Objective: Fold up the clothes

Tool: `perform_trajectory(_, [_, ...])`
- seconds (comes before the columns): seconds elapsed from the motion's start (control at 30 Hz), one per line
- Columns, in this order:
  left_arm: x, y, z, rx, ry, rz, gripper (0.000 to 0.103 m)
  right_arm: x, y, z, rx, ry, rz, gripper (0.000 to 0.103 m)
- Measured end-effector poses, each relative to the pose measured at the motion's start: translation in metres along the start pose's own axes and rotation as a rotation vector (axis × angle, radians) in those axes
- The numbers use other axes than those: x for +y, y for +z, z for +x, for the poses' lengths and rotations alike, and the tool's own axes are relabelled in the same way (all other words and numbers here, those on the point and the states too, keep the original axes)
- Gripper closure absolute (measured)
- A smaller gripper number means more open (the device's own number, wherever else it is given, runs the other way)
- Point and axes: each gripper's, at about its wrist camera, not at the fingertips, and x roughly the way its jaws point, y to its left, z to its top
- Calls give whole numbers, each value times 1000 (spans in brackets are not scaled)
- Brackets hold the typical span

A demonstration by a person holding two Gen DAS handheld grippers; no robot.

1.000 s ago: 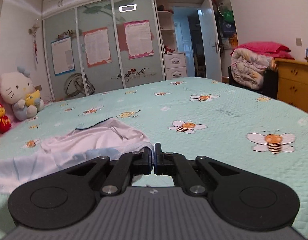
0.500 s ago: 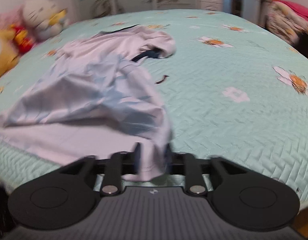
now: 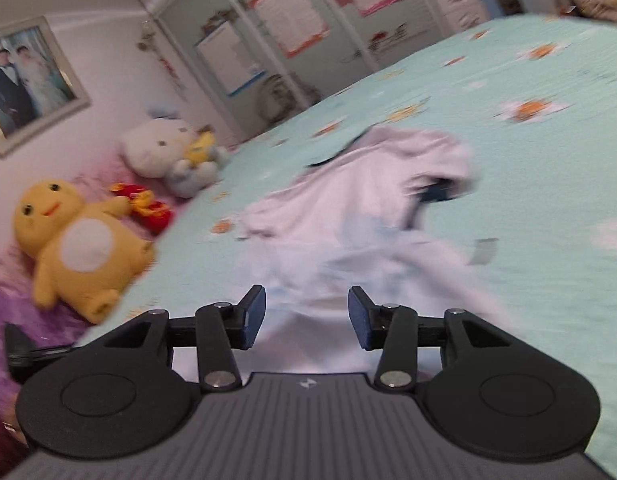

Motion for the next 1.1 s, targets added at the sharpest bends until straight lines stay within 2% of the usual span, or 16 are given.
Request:
perform_trajectory(0.1, [11, 24, 31, -44, 10, -87, 56, 17, 11, 62, 41, 32, 46, 57])
perform_trajectory(0.2, [16, 44, 59, -75, 32, -107, 56, 19, 33, 120, 36, 84, 164, 57])
perform_trajectory(0.37, [21, 78, 102, -93, 78, -87, 56, 14, 74, 212, -15, 65, 314, 56])
perform_trajectory(0.47, [10, 91, 124, -96, 103, 8, 56, 1, 88, 261, -38, 23, 387, 55])
perform_trajectory(0.57, [-5, 102, 146, -103, 118, 123, 56, -23, 90, 301, -20, 16, 401, 55])
perform_trajectory(0.63, [-32, 107, 160, -123, 106, 270, 56, -37, 82, 315, -27, 1, 306, 54])
perform_trajectory(0.7, [-65, 109, 180, -151, 99, 435, 56, -51, 73, 328, -38, -17, 200, 48])
perform_trajectory(0.73, [-75, 111, 192, -145, 93, 485, 55, -57, 62, 330, -66, -24, 115, 50])
perform_trajectory(0.77, [-82, 112, 205, -133, 87, 524, 55, -64, 53, 328, -104, 7, 117, 51])
perform_trajectory(0.83, [-97, 115, 229, -110, 75, 601, 55, -72, 57, 321, -138, 98, 165, 37])
perform_trajectory(1.1, [-156, 127, 327, -11, 25, 911, 57, -74, 58, 325, -121, 135, 152, 33])
